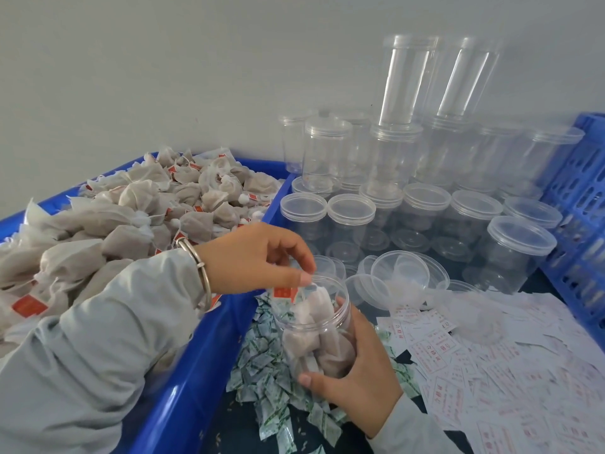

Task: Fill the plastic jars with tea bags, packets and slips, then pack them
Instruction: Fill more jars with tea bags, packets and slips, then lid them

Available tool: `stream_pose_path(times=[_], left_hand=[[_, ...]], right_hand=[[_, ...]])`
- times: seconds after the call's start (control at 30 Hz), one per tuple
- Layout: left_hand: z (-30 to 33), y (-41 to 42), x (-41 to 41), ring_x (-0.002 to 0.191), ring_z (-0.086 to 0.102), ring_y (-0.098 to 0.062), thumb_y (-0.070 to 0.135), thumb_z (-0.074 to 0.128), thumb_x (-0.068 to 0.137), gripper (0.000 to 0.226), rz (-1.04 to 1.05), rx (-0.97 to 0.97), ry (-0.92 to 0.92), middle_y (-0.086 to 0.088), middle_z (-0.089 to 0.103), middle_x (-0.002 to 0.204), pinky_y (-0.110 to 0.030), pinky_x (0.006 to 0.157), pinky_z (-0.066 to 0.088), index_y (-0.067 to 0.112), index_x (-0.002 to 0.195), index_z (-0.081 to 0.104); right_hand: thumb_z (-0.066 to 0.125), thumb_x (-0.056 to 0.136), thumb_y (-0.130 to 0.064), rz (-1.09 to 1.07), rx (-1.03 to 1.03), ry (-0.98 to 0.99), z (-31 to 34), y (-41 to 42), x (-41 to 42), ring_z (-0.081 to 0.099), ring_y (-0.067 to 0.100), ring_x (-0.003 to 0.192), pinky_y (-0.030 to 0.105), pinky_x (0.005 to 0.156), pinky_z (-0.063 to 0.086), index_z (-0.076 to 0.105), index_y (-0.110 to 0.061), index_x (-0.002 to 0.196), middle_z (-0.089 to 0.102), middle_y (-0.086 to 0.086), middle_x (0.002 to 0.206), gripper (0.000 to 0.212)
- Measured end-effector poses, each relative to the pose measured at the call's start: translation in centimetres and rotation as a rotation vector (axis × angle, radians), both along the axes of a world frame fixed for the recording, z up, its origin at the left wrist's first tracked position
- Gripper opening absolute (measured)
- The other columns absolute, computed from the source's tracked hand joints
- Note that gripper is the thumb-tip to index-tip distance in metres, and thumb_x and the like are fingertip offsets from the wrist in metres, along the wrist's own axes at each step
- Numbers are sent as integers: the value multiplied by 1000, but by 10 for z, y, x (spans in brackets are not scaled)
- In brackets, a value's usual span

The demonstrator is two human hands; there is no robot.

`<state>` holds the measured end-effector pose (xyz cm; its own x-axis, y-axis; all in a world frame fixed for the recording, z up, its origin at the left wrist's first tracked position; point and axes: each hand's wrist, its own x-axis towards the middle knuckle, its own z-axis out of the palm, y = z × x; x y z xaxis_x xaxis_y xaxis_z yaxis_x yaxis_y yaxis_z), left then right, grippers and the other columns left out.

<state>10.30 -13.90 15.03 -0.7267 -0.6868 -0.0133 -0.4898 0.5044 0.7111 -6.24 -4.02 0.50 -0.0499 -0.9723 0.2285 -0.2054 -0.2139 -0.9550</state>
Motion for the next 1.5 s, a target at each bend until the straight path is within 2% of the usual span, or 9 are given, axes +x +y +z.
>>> stream_pose_path(times=[0.3,0.5,0.63,0.77,0.87,1.0,1.17,1.3,1.5], left_hand=[[8,-7,7,61,70,-19,-2,44,91,17,152,391,491,-5,73,81,-23,54,56,4,88,60],[9,-20,15,58,68,-11,-3,54,90,22,375,40,381,4,72,70,-18,51,53,13,79,64],[10,-43,47,74,64,-10,7,63,84,16,612,-412,-43,9,67,75,-17,64,45,23,82,66],[-12,-52,58,104,59,-16,18,62,87,31,436,-288,-797,3,63,117,-25,90,45,23,117,62],[-35,-54,49,113,56,-18,23,59,88,40,313,-210,-1038,1,58,127,-22,86,40,23,128,55],[-47,-60,44,93,59,-23,22,53,88,9,342,-189,-1062,-2,63,99,-27,81,43,22,90,61],[-41,-62,48,85,57,-15,30,56,90,23,363,-182,-972,2,66,103,-21,72,40,22,109,66],[-34,-66,52,66,48,-8,31,52,95,17,429,-175,-803,9,52,71,-16,54,33,19,89,62],[-26,-66,54,68,47,-14,24,45,98,19,595,-177,-473,-1,52,80,-27,61,36,12,87,55]], right_hand=[[88,50,-20,-6,-21,3,0,1,0,55,-7,111,4,85,41,45,-42,121,57,-21,122,85],[86,47,-34,9,12,-8,1,2,-1,54,-10,111,2,83,41,42,-46,121,54,-35,116,86],[87,48,-33,11,1,-8,2,2,-1,54,-8,113,3,84,41,44,-44,123,56,-31,117,87],[87,50,-32,22,-21,-8,2,1,0,56,-5,113,5,84,43,45,-42,124,58,-26,120,86],[86,51,-31,24,-39,-7,2,1,1,56,-5,113,5,84,43,46,-47,122,58,-27,121,83],[87,53,-27,34,-55,0,2,1,1,57,-1,115,8,87,45,46,-48,124,59,-22,123,85],[87,52,-23,29,-71,20,2,1,0,55,-7,112,3,83,43,47,-53,119,57,-29,121,83],[87,52,-27,32,-73,33,3,1,0,56,-5,113,5,84,43,46,-63,116,58,-26,122,84],[86,50,-33,29,-63,48,1,0,0,56,-1,115,10,89,45,44,-62,117,58,-23,123,84]])
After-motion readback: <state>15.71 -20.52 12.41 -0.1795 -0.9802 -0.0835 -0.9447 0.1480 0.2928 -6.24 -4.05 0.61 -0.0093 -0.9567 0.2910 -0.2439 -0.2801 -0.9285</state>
